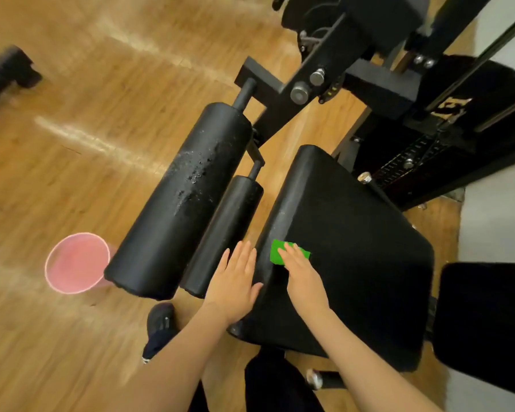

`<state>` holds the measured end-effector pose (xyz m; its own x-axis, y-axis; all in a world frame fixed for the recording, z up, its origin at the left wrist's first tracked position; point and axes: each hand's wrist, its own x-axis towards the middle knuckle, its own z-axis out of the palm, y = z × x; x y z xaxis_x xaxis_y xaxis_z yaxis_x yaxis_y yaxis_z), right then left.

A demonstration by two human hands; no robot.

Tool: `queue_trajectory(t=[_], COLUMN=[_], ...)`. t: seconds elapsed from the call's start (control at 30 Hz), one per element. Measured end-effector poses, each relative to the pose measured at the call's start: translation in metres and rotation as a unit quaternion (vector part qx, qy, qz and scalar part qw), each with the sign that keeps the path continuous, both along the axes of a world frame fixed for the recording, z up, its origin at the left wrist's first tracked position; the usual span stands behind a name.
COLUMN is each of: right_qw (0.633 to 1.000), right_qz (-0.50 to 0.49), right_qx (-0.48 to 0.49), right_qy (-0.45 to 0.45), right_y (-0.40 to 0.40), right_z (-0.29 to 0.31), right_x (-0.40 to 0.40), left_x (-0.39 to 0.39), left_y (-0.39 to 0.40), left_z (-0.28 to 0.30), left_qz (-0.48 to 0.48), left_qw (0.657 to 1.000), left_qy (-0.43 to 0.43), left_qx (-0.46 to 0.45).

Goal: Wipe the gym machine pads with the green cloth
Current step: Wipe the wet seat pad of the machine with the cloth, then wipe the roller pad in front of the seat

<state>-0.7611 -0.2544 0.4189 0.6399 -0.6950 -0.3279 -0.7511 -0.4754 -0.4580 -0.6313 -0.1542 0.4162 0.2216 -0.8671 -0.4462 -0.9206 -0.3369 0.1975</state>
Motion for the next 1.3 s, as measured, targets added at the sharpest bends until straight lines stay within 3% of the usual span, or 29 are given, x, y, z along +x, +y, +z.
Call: queue_trajectory(t=[0.23,0.43,0.8,1.0,1.3], right_qw=[0.989,0.98,0.975,0.976,0.948], right_qz=[-0.141,-0.188,-0.205,-0.206,-0.318], right_qx=[-0.001,0.021,-0.018,0.015,0.02], right_qy=[-0.034,-0.063,-0.087,-0.071,0.006], right_y=[0.061,0.11,0.072,0.07,0.072], right_z=[0.028,0.032,0.045,0.042,0.031], right_x=[0.077,0.154,0.186,0.197,0.221], left_x=[0.105,0.189,0.223,0.243,0.272], left_y=[0.031,0.066,0.027,0.001,-0.081], left_z=[0.037,0.048,0.064,0.065,0.047], left_qz=[-0.119,-0.185,-0.236,-0.279,-0.429], left_qw=[0.992,0.981,0.968,0.955,0.899], left_qy=[-0.029,-0.051,-0.083,-0.097,-0.084], left_qx=[-0.021,0.039,0.02,0.014,-0.005])
